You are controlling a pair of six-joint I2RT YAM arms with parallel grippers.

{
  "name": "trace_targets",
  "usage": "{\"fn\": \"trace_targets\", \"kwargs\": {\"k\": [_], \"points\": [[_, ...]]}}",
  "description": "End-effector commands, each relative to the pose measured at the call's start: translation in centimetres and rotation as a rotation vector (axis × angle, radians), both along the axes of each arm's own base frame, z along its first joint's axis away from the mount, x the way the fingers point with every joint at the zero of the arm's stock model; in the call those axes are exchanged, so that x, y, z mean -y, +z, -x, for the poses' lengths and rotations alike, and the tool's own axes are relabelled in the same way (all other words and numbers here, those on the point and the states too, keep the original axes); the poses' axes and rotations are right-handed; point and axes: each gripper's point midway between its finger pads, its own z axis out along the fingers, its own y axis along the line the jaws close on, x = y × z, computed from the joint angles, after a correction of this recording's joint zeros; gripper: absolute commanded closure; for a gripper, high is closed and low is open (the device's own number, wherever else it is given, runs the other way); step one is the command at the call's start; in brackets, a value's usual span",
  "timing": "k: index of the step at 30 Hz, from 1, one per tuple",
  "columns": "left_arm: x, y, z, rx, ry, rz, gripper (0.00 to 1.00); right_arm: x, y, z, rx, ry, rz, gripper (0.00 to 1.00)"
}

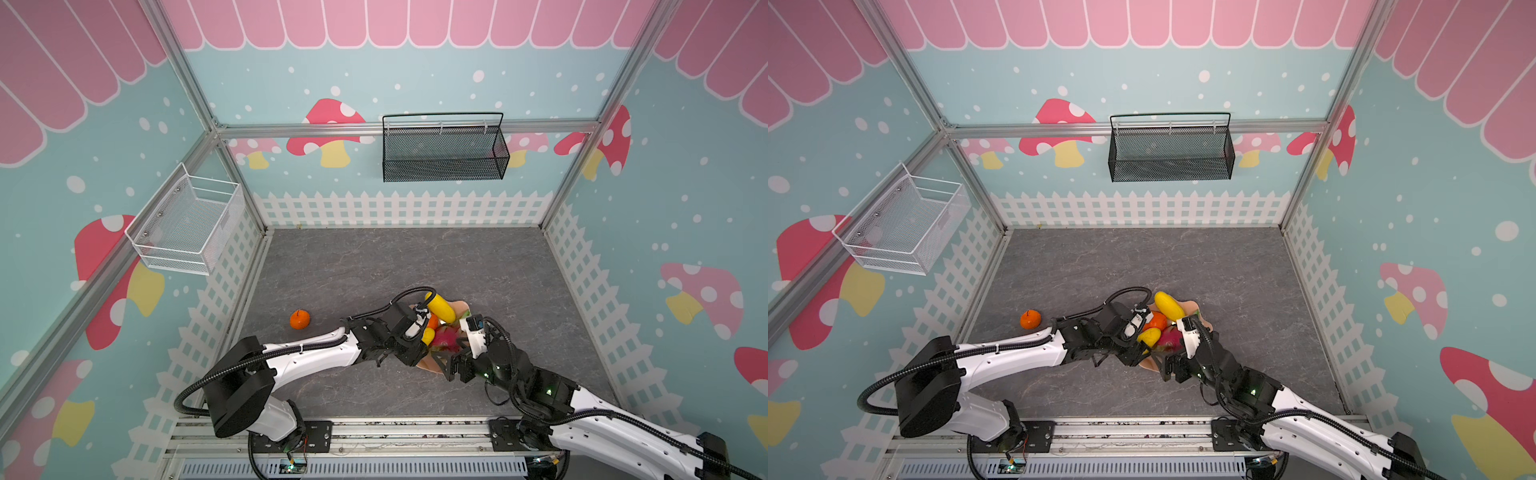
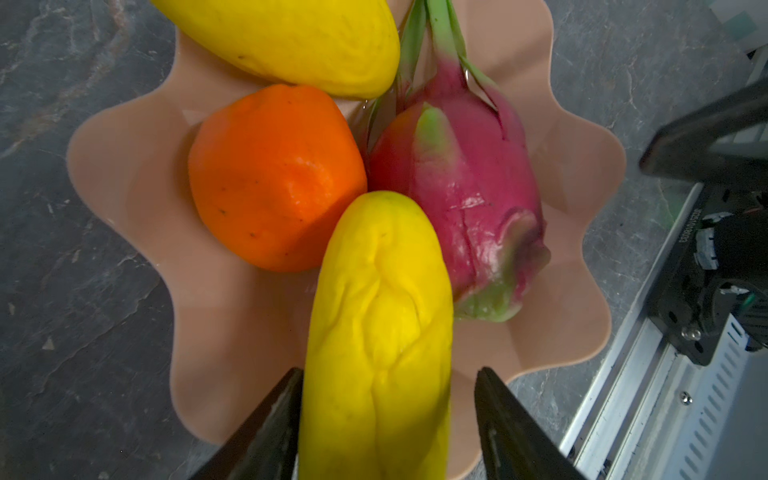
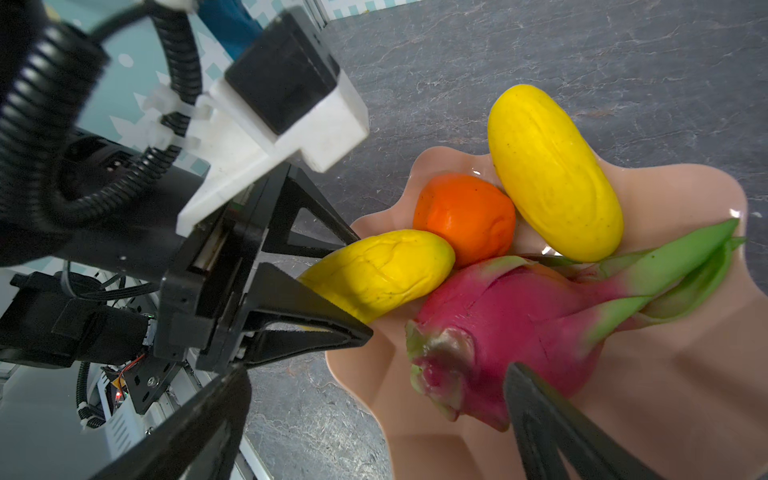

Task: Place and organize the fake fruits in the fruit bowl
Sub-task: 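Carry the second yellow fruit with the left gripper into the bowl and release it, then grasp the second tangerine with the left gripper while the right gripper adjusts fruit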

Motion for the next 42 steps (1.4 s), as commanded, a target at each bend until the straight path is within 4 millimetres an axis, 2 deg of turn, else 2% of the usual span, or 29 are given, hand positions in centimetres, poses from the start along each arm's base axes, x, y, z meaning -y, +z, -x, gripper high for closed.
{"fn": "trace_targets", "kwargs": {"k": [1,6,9,11,13,16,19,21,23,24,27,30,33,36,39,42], "points": [[0.6,3.1,-0.9,0.098,-0.008,0.059,0.32,0.4,-0.6,-0.2,-0.01,-0.024,0.011,0.02],[0.3,3.5,-1.5,0.137,0.002,0.042,0.3,0.4,-0.5,-0.2,-0.01,-0.021,0.004,0.02],[-0.1,4.8,-1.7,0.171,0.021,0.062,0.29,0.3,-0.5,-0.1,-0.012,-0.016,0.001,0.02],[-1.0,6.2,-2.1,0.209,0.065,0.086,0.27,0.3,-0.6,0.0,-0.015,-0.014,0.002,0.02],[-2.9,7.6,-3.1,0.243,0.152,0.111,0.26,0.2,-0.6,-0.2,-0.007,-0.014,0.006,0.02],[-8.2,8.7,-5.4,0.253,0.368,0.126,0.26,-0.6,0.4,-0.6,0.023,0.009,0.025,0.02],[-16.5,8.1,-7.6,0.236,0.681,0.086,0.23,-2.5,2.5,-1.3,0.067,0.072,0.058,0.02],[-23.2,7.0,-8.0,0.23,0.914,-0.011,0.21,-4.8,3.9,-1.7,0.093,0.151,0.068,0.02],[-29.0,6.2,-7.7,0.248,1.139,-0.101,0.17,-7.5,5.3,-1.6,0.122,0.253,0.061,0.02],[-30.4,5.9,-7.8,0.241,1.207,-0.084,0.16,-9.1,6.0,-1.5,0.139,0.306,0.052,0.02],[-32.5,4.5,-8.7,0.195,1.3,-0.049,0.15,-12.7,6.9,-1.3,0.169,0.39,0.074,0.02],[-35.3,1.8,-8.8,0.106,1.383,-0.176,0.14,-15.2,6.8,-0.9,0.177,0.44,0.097,0.02],[-35.9,0.0,-10.0,0.047,1.407,-0.174,0.13,-16.7,6.1,-0.6,0.172,0.482,0.092,0.02],[-36.9,-1.0,-11.4,0.007,1.422,-0.199,0.13,-16.9,5.7,-0.6,0.18,0.488,0.095,0.02],[-36.5,-2.2,-12.5,-0.063,1.401,-0.182,0.14,-16.6,5.7,-0.8,0.192,0.478,0.107,0.02],[-36.4,-3.4,-12.7,-0.096,1.4,-0.191,0.16,-16.1,5.6,-1.0,0.194,0.462,0.115,0.02]]}}
